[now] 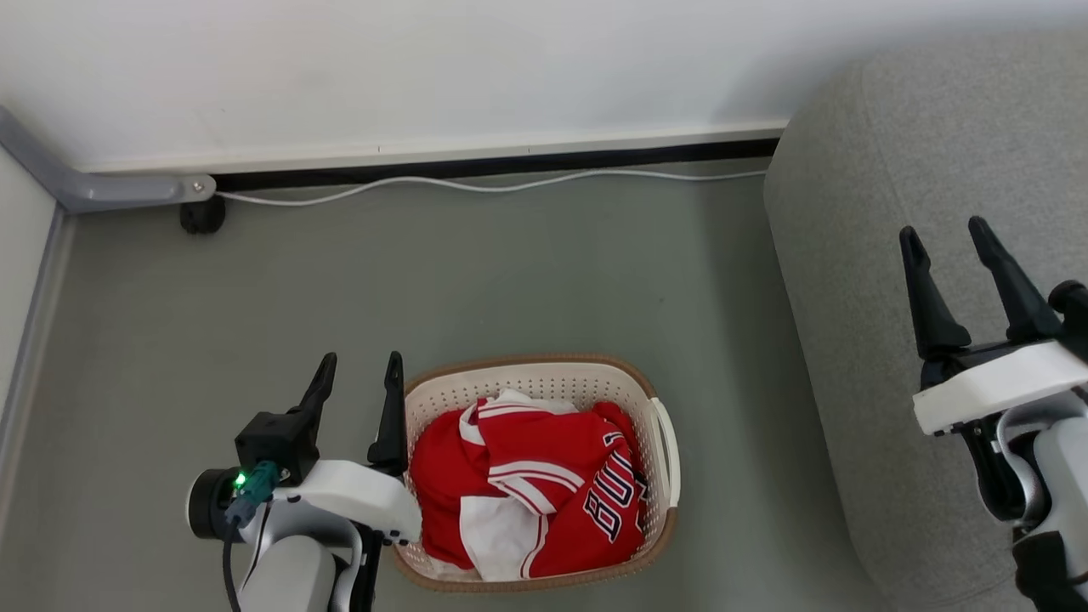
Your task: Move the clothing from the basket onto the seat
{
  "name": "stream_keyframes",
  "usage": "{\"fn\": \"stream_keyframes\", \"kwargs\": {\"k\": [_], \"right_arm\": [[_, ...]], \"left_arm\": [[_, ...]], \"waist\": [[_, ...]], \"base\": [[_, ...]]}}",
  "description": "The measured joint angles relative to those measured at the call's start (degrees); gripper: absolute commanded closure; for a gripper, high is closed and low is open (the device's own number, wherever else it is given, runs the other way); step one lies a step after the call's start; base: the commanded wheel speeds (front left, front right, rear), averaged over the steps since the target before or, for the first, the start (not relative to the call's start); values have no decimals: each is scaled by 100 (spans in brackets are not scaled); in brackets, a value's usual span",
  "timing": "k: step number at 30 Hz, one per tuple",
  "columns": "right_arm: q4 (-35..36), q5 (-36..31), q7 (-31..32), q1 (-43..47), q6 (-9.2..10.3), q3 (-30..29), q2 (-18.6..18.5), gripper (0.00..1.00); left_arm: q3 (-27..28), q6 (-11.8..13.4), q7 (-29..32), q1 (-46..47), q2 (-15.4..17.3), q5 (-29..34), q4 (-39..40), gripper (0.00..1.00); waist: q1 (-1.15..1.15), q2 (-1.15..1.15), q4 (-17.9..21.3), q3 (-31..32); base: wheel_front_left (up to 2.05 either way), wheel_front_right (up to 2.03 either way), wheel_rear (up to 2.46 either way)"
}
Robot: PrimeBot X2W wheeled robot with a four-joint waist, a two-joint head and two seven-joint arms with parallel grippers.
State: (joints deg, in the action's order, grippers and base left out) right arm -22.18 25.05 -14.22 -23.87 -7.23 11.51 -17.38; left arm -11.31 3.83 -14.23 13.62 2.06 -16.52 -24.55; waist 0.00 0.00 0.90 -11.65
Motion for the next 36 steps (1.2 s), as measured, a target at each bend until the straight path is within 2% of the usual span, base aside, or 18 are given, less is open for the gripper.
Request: {"fn": "stream_keyframes", "kwargs": {"k": [10, 18, 26, 36], "right_arm": [[762, 258, -1, -395, 0, 67, -397, 0], [1230, 402, -5, -709, -1, 51, -611, 0], [1603, 526, -10, -904, -1, -38, -946, 0], [2037, 628, -11, -1251, -1, -40, -1144, 0]], "left_arm": [[-822, 503, -1, 609, 15, -499, -25, 0], [-1515, 739, -25, 1099, 19, -915, -220, 0], [-2274, 839, -26, 1852, 23, -1448, -414, 0], [-3087, 898, -42, 2682, 29, -2008, -1290, 0]], "waist": [[0, 0, 57, -1090], [0, 0, 70, -1930], [0, 0, 40, -2737], [0, 0, 95, -3546]], "base": [[0, 0, 0], [0, 0, 0], [0, 0, 0], [0, 0, 0]]}}
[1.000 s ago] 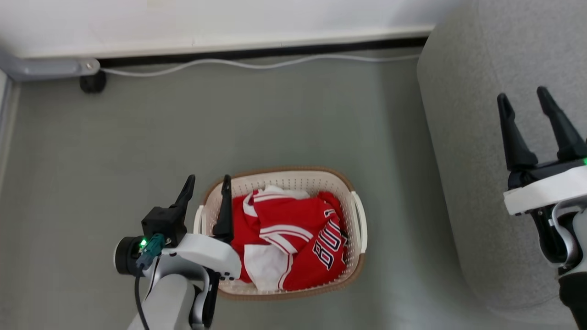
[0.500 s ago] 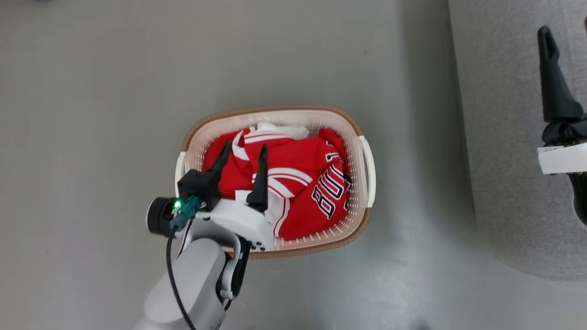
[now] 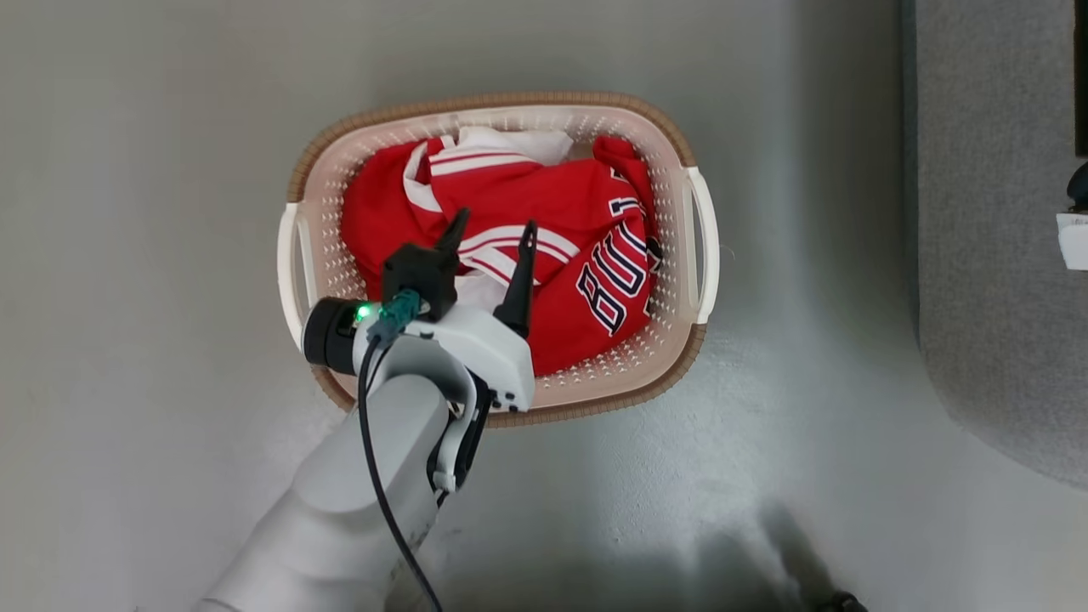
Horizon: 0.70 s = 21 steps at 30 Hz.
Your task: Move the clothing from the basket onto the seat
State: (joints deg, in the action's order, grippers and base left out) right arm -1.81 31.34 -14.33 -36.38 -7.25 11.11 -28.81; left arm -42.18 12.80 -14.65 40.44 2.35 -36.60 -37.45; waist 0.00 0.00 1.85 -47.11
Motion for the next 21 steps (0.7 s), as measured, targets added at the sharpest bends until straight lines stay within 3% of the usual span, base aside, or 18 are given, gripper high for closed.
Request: {"fn": "stream_keyframes", "kwargs": {"k": [21], "right_arm": [[708, 35, -35, -490, 0, 308, -98, 0]], "left_arm": [[-608, 866, -1, 1400, 2, -1318, -1645, 0]], "waist": [[0, 0, 295, -1132]], "base": [[0, 0, 0]]}}
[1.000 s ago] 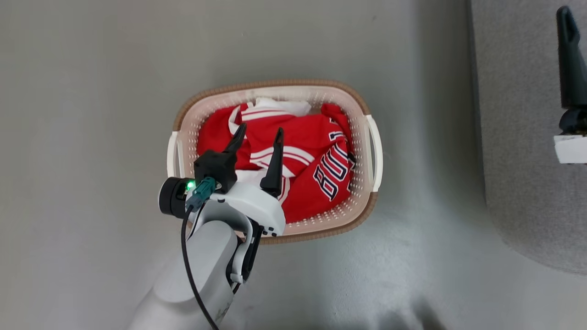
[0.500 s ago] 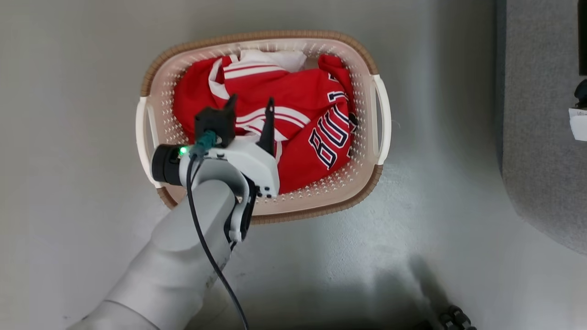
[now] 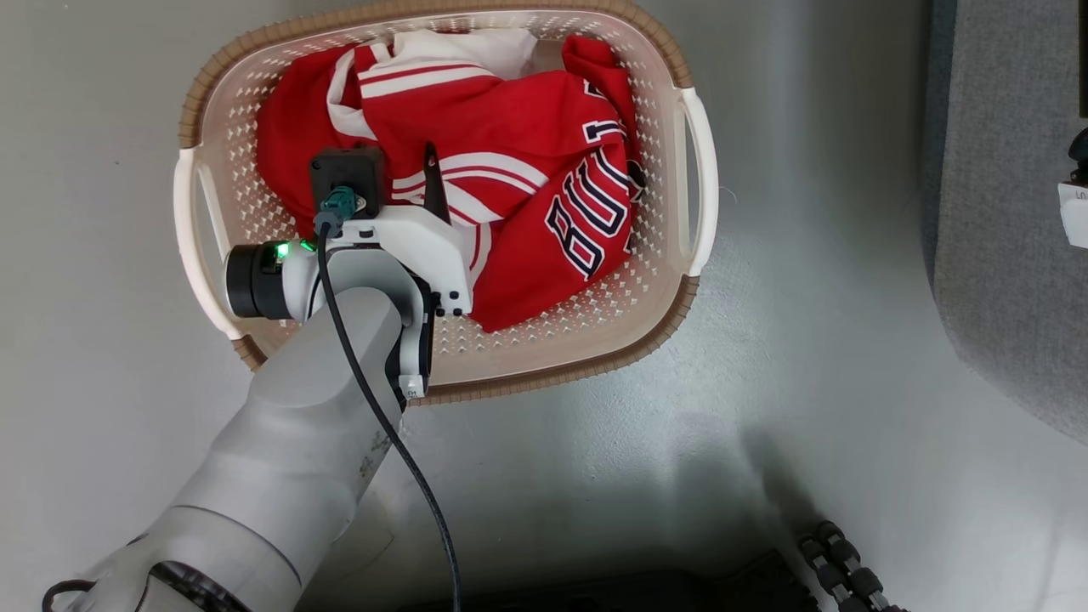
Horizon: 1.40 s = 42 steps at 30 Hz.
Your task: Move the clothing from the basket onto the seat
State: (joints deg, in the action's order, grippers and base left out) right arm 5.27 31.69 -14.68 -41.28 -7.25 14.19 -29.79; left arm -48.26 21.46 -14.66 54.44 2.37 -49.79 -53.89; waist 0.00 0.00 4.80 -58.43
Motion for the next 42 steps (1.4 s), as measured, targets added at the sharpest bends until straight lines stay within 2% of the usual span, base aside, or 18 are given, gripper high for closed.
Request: {"fn": "stream_keyframes", "kwargs": {"k": [3, 10, 11, 12, 16, 22, 34, 42], "right_arm": [[52, 20, 0, 0, 0, 22, -1, 0], [102, 57, 0, 2, 0, 9, 3, 0], [101, 58, 0, 5, 0, 0, 4, 0], [98, 58, 0, 7, 0, -7, 8, 0], [49, 73, 0, 15, 0, -114, 25, 0], [-87, 98, 0, 18, 0, -199, 103, 0], [-710, 164, -1, 219, -1, 47, 389, 0], [-1259, 221, -1, 610, -1, 297, 579, 0]], "left_arm": [[-75, 114, 0, 40, -4, -180, -105, 0], [-27, 49, 0, 235, -2, -422, -138, 0], [-52, 11, 0, 237, -3, -437, -169, 56], [-78, -36, 0, 237, -2, -490, -202, 100], [-266, -172, 0, 240, -5, -727, -232, 100], [-183, -283, 1, 222, 0, -622, -5, 100], [813, -335, 1, -911, -2, 779, 813, 100], [1136, -479, 2, -1581, -1, 1515, 1263, 100]], "waist": [[0, 0, 72, -47], [0, 0, 174, -28], [0, 0, 188, -16], [0, 0, 204, -4], [0, 0, 221, 29], [0, 0, 147, 156], [0, 0, 111, 1147], [0, 0, 97, 2022]], "base": [[0, 0, 0], [0, 0, 0], [0, 0, 0], [0, 0, 0], [0, 0, 0], [0, 0, 0], [0, 0, 0], [0, 0, 0]]}}
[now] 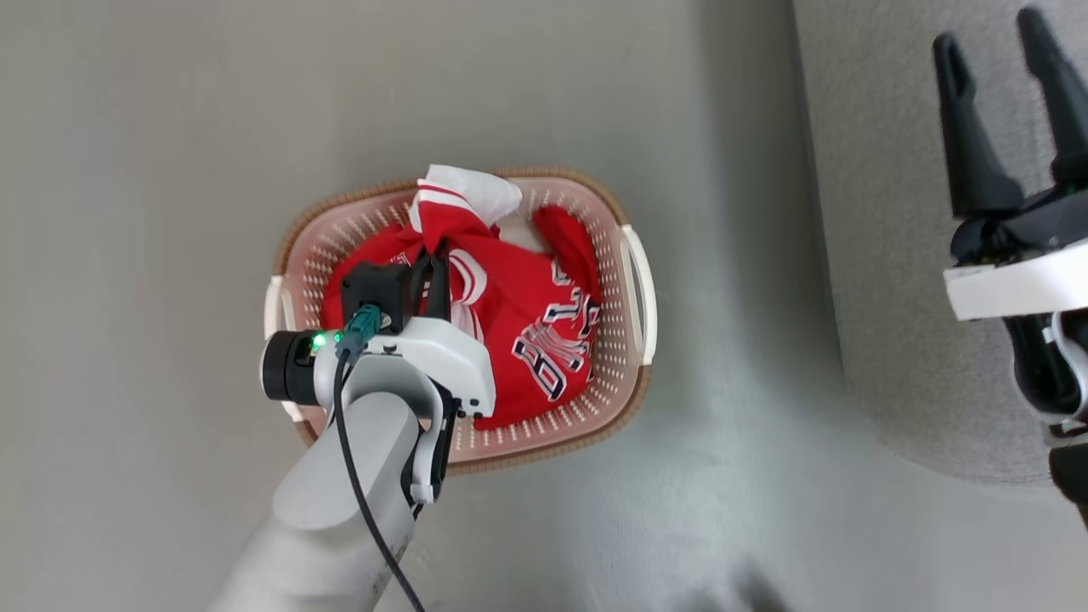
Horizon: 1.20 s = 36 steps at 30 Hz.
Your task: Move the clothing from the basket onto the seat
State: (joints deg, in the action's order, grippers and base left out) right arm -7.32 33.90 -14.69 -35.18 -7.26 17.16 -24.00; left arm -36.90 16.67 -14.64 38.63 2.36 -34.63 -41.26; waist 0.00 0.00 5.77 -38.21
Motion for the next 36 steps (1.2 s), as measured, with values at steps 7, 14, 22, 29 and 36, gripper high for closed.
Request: {"fn": "stream_keyframes", "kwargs": {"k": [7, 14, 22, 29, 36], "right_arm": [[-477, 49, 1, 360, 1, 151, 177, 0], [-889, -24, 1, 842, 0, 377, 417, 0], [-1235, -178, 2, 1343, 1, 448, 661, 0], [-1354, -257, 2, 1560, 1, 584, 753, 0], [-1410, -271, 2, 1719, 1, 616, 808, 0]], "left_arm": [[321, -232, 0, -511, -1, 463, 503, 100], [655, -500, 0, -988, 3, 769, 910, 100], [779, -847, 0, -1257, 1, 1139, 1340, 100], [801, -1016, 0, -1379, 5, 1181, 1786, 100], [524, -1061, 0, -1349, 10, 1174, 2394, 100]], "waist": [[0, 0, -87, 794], [0, 0, -197, 1622], [0, 0, -357, 2479], [0, 0, -464, 2916], [0, 0, -545, 3127]], "base": [[0, 0, 0], [0, 0, 0], [0, 0, 0], [0, 0, 0], [0, 0, 0]]}}
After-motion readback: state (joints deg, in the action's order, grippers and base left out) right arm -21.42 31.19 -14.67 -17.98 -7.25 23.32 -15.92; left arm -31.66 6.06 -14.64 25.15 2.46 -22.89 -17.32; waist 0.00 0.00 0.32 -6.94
